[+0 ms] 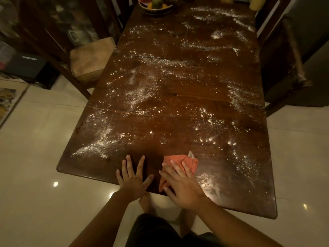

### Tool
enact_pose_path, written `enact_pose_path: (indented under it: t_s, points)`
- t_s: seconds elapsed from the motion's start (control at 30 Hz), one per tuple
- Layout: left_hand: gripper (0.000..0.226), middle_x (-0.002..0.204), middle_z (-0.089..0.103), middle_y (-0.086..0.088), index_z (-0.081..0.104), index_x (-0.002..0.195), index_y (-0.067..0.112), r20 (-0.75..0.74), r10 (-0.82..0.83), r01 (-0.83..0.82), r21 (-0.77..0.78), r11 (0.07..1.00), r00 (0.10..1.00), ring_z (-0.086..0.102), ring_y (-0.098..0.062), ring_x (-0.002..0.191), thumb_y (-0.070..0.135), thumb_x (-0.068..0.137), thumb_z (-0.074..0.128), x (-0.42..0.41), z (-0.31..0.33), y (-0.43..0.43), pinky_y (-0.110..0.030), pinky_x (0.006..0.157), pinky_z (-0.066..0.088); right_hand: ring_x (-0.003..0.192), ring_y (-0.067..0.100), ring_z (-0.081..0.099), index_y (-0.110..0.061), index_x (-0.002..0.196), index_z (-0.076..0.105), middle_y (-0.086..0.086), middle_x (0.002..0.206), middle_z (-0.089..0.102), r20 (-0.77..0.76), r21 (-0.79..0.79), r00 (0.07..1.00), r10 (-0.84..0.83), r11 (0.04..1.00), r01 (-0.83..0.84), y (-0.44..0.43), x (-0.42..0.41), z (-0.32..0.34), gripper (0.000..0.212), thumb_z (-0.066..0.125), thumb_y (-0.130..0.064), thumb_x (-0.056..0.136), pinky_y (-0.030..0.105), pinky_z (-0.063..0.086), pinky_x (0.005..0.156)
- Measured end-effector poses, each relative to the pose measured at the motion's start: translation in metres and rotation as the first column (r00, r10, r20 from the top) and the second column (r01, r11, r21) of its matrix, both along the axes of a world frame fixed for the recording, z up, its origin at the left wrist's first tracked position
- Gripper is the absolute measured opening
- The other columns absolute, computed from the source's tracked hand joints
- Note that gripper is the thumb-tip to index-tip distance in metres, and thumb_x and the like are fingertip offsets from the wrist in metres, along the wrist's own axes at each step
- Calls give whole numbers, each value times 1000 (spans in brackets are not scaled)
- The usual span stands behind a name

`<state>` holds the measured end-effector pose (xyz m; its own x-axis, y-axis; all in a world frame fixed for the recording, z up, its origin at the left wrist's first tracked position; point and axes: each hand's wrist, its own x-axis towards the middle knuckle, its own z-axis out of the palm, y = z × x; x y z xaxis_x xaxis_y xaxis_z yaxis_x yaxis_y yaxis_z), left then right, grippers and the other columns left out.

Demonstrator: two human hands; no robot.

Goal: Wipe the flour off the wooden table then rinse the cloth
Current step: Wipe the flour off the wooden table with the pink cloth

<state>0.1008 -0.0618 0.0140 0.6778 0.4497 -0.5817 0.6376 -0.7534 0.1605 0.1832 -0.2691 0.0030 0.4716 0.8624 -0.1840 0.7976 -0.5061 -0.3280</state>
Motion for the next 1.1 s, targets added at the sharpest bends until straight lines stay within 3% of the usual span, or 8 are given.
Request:
enact_pose_path:
  t_s: [0.13,0.23,0.37,0.47,0.6,0.8,1.0,1.1]
  points:
    - [79,162,-20,-15,2,155,34,103,62,-61,-11,998,993,-16,-35,149,61,93,44,13,7,-17,-63,116,-6,155,21,4,-39,150,37,-11,165,18,73,-31,996,-47,998,49,-58,10,-3,50,34,-53,102,54,6,121]
    - [66,163,-4,-14,16,153,34,203,-14,14,-2,1000,979,-3,-33,151,45,97,49,27,12,-38,-62,117,-1,155,24,4,-48,142,44,-14,165,17,45,-14,946,-321,947,322,-93,20,0,41,33,-51,103,58,3,121]
    - [63,160,5,-12,21,150,35,247,-162,173,-23,985,955,5,-32,150,38,95,52,47,15,-76,-61,118,2,154,13,-1,-31,154,32,-5,167,10,-70,22,781,-620,782,623,-95,19,-2,53,33,-45,102,48,3,124]
    - [63,159,4,-9,17,149,36,229,-273,290,-43,956,934,4,-32,150,37,95,49,66,19,-95,-62,118,2,154,13,3,-31,156,26,-9,166,13,-89,70,872,-482,870,488,-111,11,-3,57,40,-42,102,43,1,124]
    - [62,164,-4,2,12,153,35,207,-432,453,-63,889,878,-10,-25,151,38,100,43,89,19,-104,-66,116,-1,150,9,23,-39,145,43,-17,157,36,-42,76,935,-351,932,354,-179,24,-1,53,54,-41,94,35,5,125]
    - [81,154,-40,2,-19,152,37,46,-539,540,-26,841,841,-36,-27,142,70,82,6,100,1,-116,-70,108,-12,153,14,8,-23,159,17,-5,161,26,-54,46,610,-790,609,792,-177,37,-5,77,48,-40,90,43,5,126]
    - [85,144,-50,7,-32,144,45,-12,-522,521,-46,852,853,-43,-20,134,77,69,-6,101,-4,-116,-68,109,-16,152,8,13,-36,150,38,-12,159,35,-33,67,887,-460,885,461,-233,18,-7,62,52,-37,90,43,13,123]
    - [84,144,-49,8,-31,143,46,-11,-518,517,-42,855,855,-42,-20,135,77,70,-4,100,-4,-117,-67,109,-16,155,21,-2,-31,157,25,-5,166,18,41,5,797,-603,797,603,-248,40,-11,70,44,-43,91,47,7,124]
